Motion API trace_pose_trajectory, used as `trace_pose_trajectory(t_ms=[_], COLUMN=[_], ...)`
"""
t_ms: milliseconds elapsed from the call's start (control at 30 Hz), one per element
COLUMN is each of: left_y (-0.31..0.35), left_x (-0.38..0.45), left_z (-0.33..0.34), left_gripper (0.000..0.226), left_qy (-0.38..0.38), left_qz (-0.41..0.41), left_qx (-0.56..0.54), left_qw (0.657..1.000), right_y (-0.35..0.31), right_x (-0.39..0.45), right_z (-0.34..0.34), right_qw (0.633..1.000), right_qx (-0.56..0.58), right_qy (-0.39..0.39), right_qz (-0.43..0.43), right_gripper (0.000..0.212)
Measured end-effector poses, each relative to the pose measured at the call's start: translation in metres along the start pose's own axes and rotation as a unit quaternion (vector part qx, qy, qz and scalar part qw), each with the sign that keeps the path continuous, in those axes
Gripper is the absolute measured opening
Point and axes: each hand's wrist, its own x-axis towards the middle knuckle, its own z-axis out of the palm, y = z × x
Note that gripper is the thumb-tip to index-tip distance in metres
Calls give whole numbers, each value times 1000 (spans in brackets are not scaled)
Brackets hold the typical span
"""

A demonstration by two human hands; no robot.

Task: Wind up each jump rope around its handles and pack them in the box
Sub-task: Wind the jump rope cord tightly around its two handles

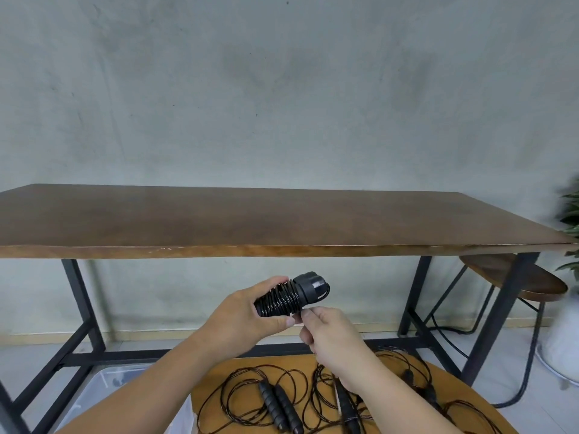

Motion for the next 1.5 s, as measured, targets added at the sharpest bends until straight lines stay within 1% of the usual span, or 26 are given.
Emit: trace_pose_trajectory(t_ms=[67, 200, 267, 367, 467, 567, 633, 733, 867, 1033, 1100, 1200, 1300, 1333, 1367, 1433, 1467, 1500], left_y=[0, 0, -1, 2, 4, 7, 12, 22, 32, 45, 49, 50, 46, 44, 41, 35, 32, 30], left_x=[1, -1, -2, -6, -9, -15, -18, -19, -24, -34, -38, -43, -47, -47, -46, -46, -45, -45], left_z=[3, 5, 4, 4, 4, 2, 2, -3, -19, -35, -37, -39, -40, -39, -37, -34, -32, -30], left_gripper=[66, 70, 71, 72, 73, 73, 73, 71, 68, 62, 61, 61, 59, 59, 60, 61, 60, 60], left_qy=[-4, -3, -7, -18, -36, -88, -130, -172, -219, -292, -305, -317, -305, -290, -270, -225, -205, -189], left_qz=[0, 9, 13, 29, 42, 47, 52, 57, 39, 23, 18, 16, 23, 27, 29, 24, 20, 15], left_qx=[51, 167, 223, 289, 331, 346, 336, 300, 209, 108, 76, 27, -23, -42, -61, -93, -108, -120], left_qw=[999, 986, 975, 957, 942, 933, 931, 936, 952, 950, 949, 948, 952, 956, 960, 970, 973, 974], right_y=[-1, 1, 0, -10, -30, -55, -68, -79, -86, -84, -79, -64, -42, -34, -26, -14, -8, -4], right_x=[-2, -5, -9, -14, -17, -17, -12, -2, 10, 18, 21, 28, 35, 36, 37, 36, 35, 34], right_z=[-2, -6, -8, -17, -31, -49, -57, -66, -73, -75, -75, -72, -66, -63, -60, -53, -49, -45], right_qw=[994, 974, 956, 917, 879, 840, 826, 837, 864, 884, 890, 902, 907, 909, 915, 935, 939, 936], right_qx=[-107, -222, -289, -391, -459, -502, -510, -479, -388, -280, -241, -172, -54, -2, 51, 135, 177, 222], right_qy=[-4, -26, -35, -47, -103, -169, -204, -238, -304, -366, -382, -395, -417, -417, -399, -327, -294, -272], right_qz=[-22, -34, -45, -67, -82, -116, -124, -110, -98, -81, -64, -42, -22, -25, -24, -22, -18, -12], right_gripper=[33, 31, 28, 22, 22, 20, 17, 17, 21, 15, 9, 16, 14, 16, 17, 15, 13, 16])
